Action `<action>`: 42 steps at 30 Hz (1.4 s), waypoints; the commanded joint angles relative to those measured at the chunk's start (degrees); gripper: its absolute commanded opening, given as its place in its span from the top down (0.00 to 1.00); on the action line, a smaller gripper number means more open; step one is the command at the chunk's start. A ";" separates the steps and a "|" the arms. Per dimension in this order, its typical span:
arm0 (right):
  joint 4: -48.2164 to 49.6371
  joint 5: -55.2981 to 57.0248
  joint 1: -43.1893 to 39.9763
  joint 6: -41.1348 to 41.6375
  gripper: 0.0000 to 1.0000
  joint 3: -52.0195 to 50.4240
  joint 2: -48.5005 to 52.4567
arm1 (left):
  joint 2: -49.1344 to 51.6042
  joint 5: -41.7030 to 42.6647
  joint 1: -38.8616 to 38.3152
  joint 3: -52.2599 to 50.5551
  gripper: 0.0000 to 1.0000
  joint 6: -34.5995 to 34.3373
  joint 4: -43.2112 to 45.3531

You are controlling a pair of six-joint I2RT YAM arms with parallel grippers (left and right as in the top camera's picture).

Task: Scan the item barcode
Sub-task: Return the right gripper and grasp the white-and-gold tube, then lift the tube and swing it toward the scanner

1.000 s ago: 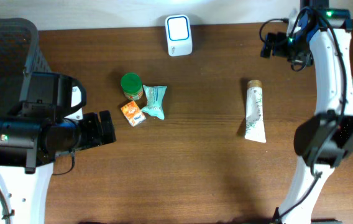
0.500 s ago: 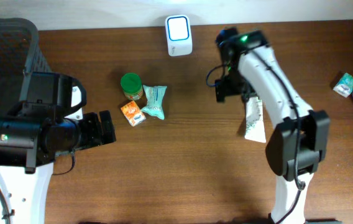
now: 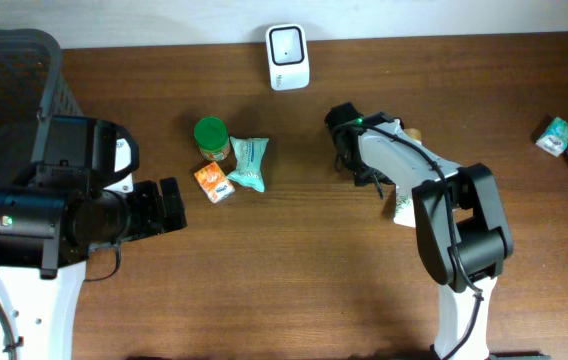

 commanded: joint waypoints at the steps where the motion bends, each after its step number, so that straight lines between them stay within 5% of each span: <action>1: 0.17 2.03 -1.51 0.48 0.01 -0.79 -0.24 | -0.55 -0.42 0.09 0.20 0.01 0.48 0.04; 6: 0.79 1.97 -2.16 0.48 0.00 -2.29 -0.22 | -0.55 -0.39 0.09 0.20 0.01 0.48 0.04; 9: 1.92 1.99 -2.16 0.48 0.17 -3.37 -0.22 | -0.55 -0.42 0.09 0.20 0.01 0.48 0.07; 13: 6.43 1.99 -2.16 -3.28 0.21 -6.58 -0.22 | -0.55 -0.39 0.09 0.20 0.01 0.48 0.04; 19: 7.50 -2.84 -2.16 -8.61 0.81 -6.51 -0.24 | -0.55 -0.39 0.09 0.20 0.01 0.48 0.04; 21: 7.04 -4.96 -2.16 -8.66 0.90 -5.46 -0.24 | -0.55 -0.39 0.09 0.20 0.01 0.48 0.04; 29: -1.25 -20.81 -2.16 -15.74 0.96 5.53 -0.35 | -0.55 -0.42 0.09 0.20 0.01 0.48 0.04; 35: -10.84 -49.55 -2.16 -26.58 0.96 15.10 -0.52 | -0.55 -0.42 0.09 0.20 0.01 0.48 0.04; 42: -9.94 -67.45 -2.21 -33.24 0.96 12.87 -0.22 | -0.55 -0.42 0.09 0.20 0.01 0.48 0.04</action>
